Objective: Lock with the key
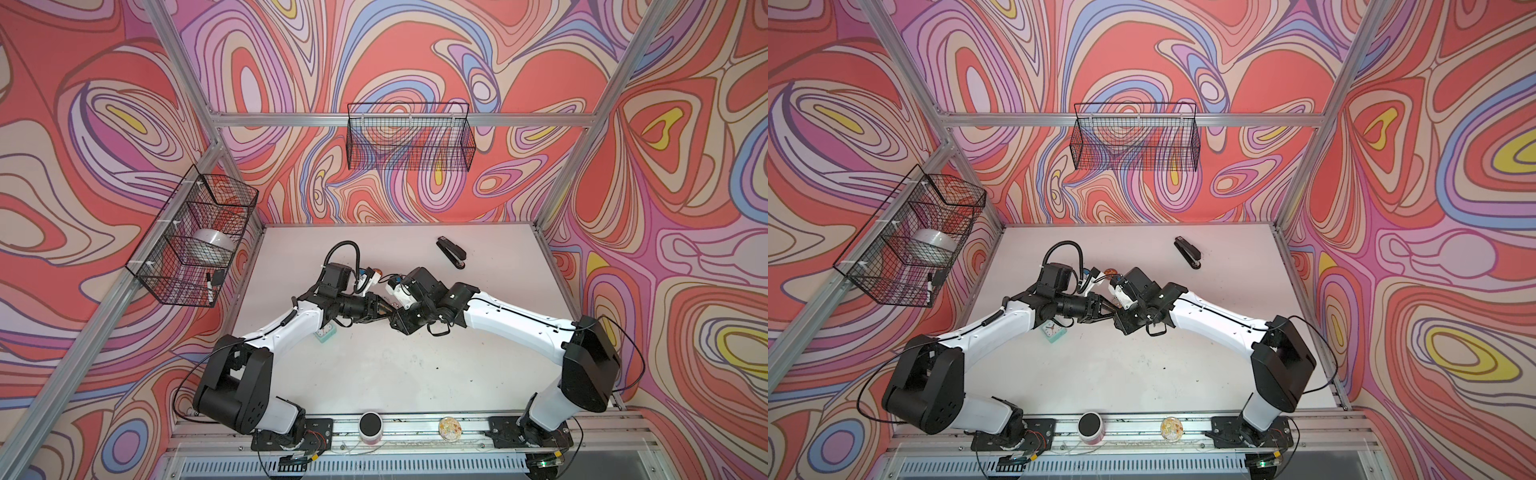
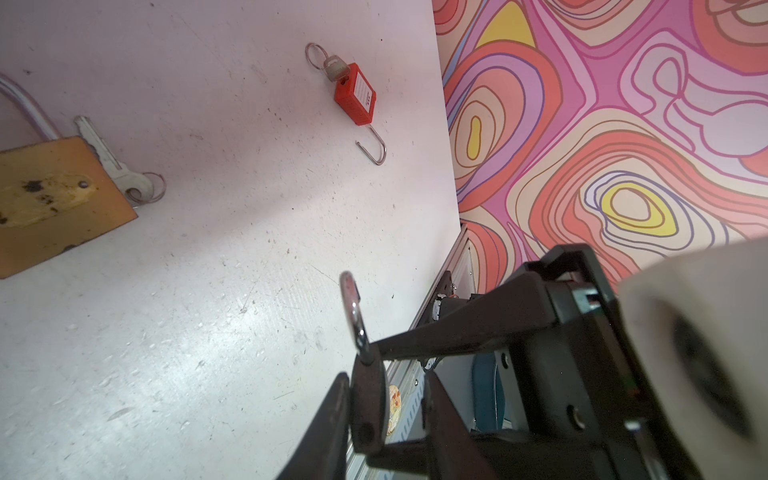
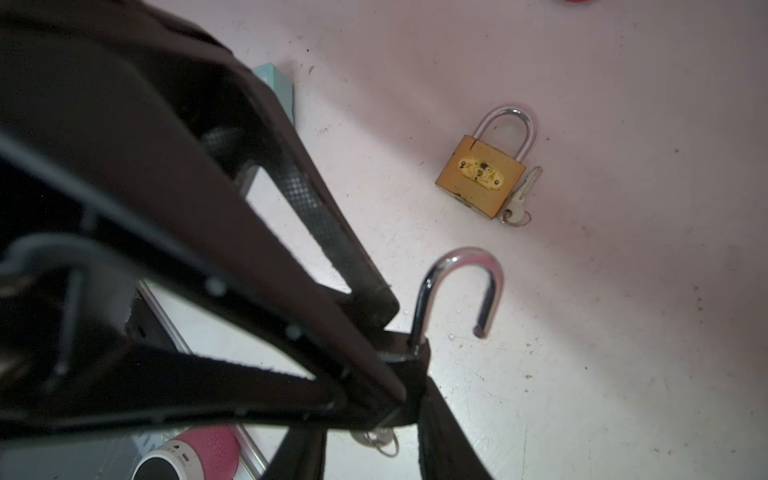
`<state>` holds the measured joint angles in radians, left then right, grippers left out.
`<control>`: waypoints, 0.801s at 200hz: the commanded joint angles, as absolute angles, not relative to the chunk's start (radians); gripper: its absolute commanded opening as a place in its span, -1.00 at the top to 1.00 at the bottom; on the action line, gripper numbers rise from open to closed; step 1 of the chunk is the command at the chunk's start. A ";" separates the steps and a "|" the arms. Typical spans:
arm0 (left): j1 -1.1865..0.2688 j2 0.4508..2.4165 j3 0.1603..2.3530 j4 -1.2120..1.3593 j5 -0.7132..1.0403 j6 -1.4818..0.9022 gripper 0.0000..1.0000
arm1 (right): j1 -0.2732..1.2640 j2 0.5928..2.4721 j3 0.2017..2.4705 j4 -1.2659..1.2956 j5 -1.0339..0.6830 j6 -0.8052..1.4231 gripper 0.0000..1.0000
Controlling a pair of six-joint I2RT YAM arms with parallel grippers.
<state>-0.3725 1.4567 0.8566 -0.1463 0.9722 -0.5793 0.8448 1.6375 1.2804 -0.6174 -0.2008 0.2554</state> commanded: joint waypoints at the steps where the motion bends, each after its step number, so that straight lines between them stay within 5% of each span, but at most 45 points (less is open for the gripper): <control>1: -0.374 1.461 0.886 -0.175 0.980 -0.561 0.43 | 0.840 1.648 1.325 -0.601 -0.187 0.227 0.64; 40: -0.374 1.463 0.887 -0.187 0.969 -0.555 0.35 | 0.840 1.632 1.310 -0.597 -0.190 0.230 0.65; 127: -0.374 1.460 0.894 -0.161 0.973 -0.576 1.00 | 0.839 1.675 1.362 -0.625 -0.217 0.195 0.64; 143: -0.374 1.457 0.886 -0.132 0.968 -0.598 1.00 | 0.839 1.694 1.390 -0.651 -0.215 0.198 0.51; 160: -0.374 1.445 0.878 -0.085 0.947 -0.624 1.00 | 0.839 1.683 1.394 -0.657 -0.198 0.208 0.14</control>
